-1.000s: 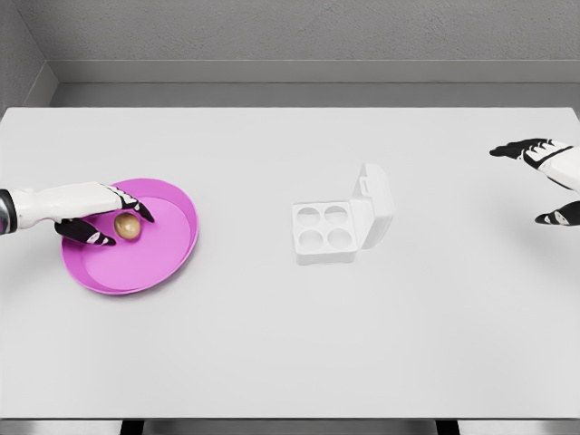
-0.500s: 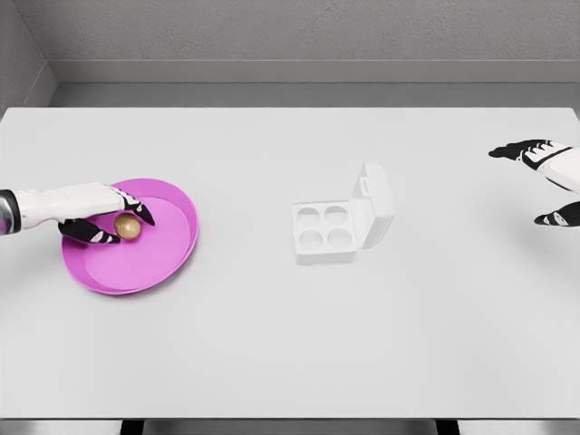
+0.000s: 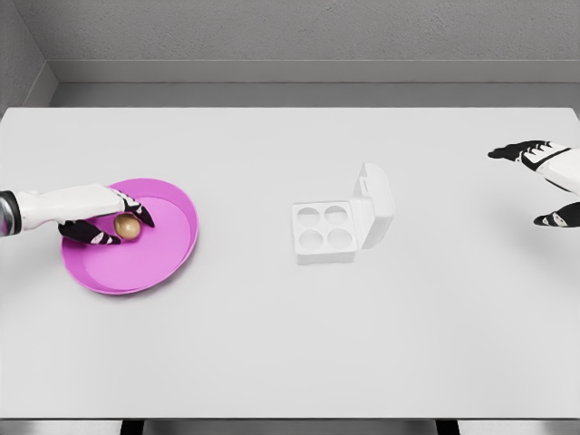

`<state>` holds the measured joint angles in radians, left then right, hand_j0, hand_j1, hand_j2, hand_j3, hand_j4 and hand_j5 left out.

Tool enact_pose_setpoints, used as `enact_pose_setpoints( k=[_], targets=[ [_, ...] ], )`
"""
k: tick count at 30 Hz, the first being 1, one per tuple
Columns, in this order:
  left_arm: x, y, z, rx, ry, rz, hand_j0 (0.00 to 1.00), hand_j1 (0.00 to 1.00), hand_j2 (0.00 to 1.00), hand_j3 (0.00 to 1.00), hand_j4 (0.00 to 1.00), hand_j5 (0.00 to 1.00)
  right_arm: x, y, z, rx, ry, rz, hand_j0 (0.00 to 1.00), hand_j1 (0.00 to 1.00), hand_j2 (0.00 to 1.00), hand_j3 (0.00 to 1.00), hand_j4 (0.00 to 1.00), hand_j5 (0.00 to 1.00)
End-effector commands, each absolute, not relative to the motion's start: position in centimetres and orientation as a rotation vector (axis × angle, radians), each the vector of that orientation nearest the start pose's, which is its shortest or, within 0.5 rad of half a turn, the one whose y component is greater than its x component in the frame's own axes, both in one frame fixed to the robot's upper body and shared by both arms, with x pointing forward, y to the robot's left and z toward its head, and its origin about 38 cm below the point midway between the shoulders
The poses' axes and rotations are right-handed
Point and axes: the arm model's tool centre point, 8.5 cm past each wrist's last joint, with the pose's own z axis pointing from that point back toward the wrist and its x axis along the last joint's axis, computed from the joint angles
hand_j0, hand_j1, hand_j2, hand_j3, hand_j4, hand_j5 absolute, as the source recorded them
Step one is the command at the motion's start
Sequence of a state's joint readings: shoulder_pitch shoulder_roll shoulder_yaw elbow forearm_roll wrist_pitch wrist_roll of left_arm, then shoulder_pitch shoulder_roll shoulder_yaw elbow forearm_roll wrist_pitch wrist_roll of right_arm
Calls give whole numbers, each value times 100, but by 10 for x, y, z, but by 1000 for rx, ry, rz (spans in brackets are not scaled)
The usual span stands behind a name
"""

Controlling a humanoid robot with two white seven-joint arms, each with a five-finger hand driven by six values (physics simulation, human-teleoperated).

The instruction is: Pack egg into the box and close the box lid

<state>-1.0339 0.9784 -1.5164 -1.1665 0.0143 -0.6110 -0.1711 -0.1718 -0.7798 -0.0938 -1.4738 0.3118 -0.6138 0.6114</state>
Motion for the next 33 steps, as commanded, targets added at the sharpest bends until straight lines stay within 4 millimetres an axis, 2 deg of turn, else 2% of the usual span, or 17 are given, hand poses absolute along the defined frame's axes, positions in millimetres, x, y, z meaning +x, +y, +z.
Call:
enact_pose_setpoints(
  k=[1, 7, 16, 22, 24, 33],
  targets=[
    [431, 371, 145, 187, -1215, -1881, 70, 70, 70, 70, 70, 70, 377, -430, 219, -545, -1474, 1605, 100, 100, 100, 100, 100, 100],
    [431, 372, 144, 188, -1213, -1881, 60, 60, 60, 60, 60, 60, 377, -432, 218, -543, -1468, 1600, 100, 100, 100, 100, 100, 100],
    [434, 369, 142, 185, -1211, -1883, 57, 57, 57, 57, 57, 57, 378, -434, 217, -544, -1465, 1595, 100, 100, 100, 100, 100, 100],
    [434, 368, 142, 185, -1215, -1881, 47, 47, 47, 47, 47, 47, 378, -433, 216, -540, -1465, 1594, 100, 100, 100, 100, 100, 100],
    [434, 369, 142, 186, -1214, -1881, 43, 43, 43, 43, 43, 43, 380, -426, 211, -516, -1460, 1617, 100, 100, 100, 100, 100, 100],
    [439, 364, 152, 199, -1252, -1872, 42, 42, 42, 42, 42, 42, 380, -427, 210, -515, -1453, 1616, 100, 100, 100, 100, 100, 100]
  ],
)
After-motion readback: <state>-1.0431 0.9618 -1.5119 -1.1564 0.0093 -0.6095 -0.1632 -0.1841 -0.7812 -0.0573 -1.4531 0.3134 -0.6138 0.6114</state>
